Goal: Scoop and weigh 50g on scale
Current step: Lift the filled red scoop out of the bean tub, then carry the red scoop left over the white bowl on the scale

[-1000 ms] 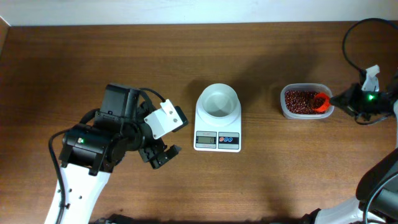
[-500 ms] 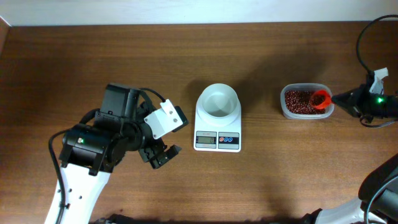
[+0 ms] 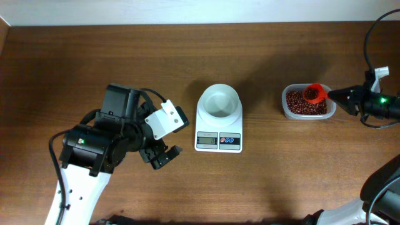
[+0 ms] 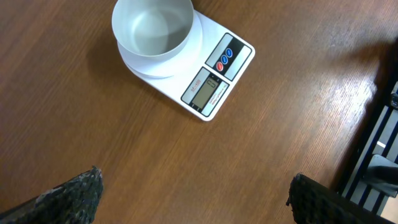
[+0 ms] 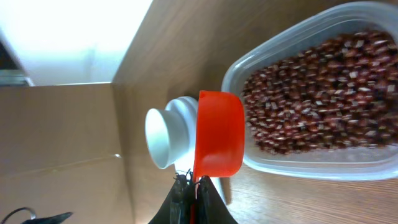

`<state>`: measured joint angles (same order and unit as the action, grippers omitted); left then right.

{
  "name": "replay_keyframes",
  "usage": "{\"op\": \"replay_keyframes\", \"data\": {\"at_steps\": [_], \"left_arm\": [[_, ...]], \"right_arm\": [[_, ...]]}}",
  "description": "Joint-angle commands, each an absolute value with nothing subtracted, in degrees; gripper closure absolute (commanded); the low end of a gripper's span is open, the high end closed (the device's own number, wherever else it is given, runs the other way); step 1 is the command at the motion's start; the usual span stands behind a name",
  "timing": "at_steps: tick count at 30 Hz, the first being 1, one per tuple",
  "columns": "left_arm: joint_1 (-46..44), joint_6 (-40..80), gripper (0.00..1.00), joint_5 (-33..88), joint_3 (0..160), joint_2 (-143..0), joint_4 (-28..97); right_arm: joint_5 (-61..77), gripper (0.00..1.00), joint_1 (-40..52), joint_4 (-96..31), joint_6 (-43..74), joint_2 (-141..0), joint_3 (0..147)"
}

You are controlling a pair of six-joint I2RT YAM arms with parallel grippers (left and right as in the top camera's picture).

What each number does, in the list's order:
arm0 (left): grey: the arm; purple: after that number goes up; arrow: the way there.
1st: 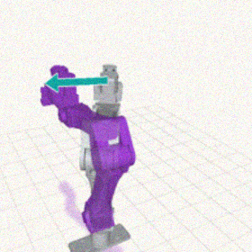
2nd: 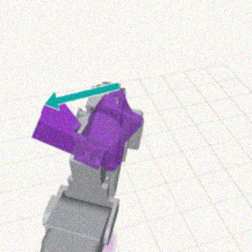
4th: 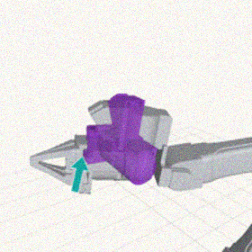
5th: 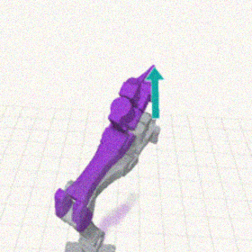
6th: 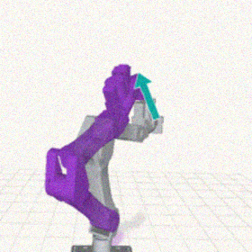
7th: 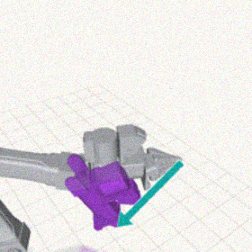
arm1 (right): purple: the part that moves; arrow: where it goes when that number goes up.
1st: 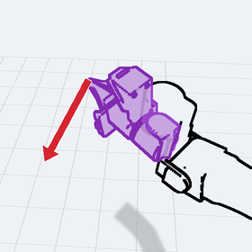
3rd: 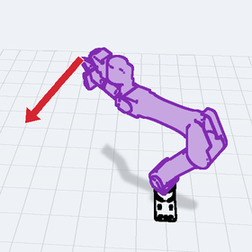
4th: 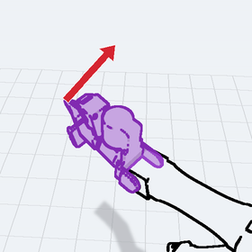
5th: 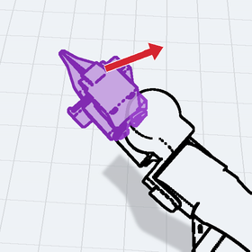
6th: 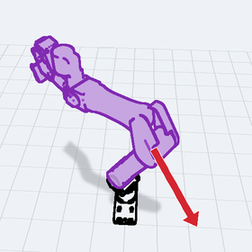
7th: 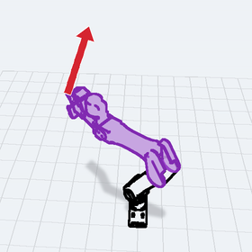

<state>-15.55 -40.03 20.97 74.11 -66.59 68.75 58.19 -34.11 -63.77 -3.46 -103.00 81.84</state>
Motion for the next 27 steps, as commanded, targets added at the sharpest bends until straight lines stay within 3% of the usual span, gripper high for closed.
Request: {"op": "replay_keyframes", "data": {"at_steps": [1, 27], "left_arm": [[-15.2, -39.7, 0.01, 21.0, 75.0, -66.3, 68.6], [-15.2, -39.7, 0.01, 21.0, 75.0, -66.3, 68.6]], "right_arm": [[64.0, 0.96, -33.8, -63.9, -4.5, -101.7, 81.6], [65.4, 0.96, -4.3, -57.0, -4.5, -101.7, 81.6]]}}
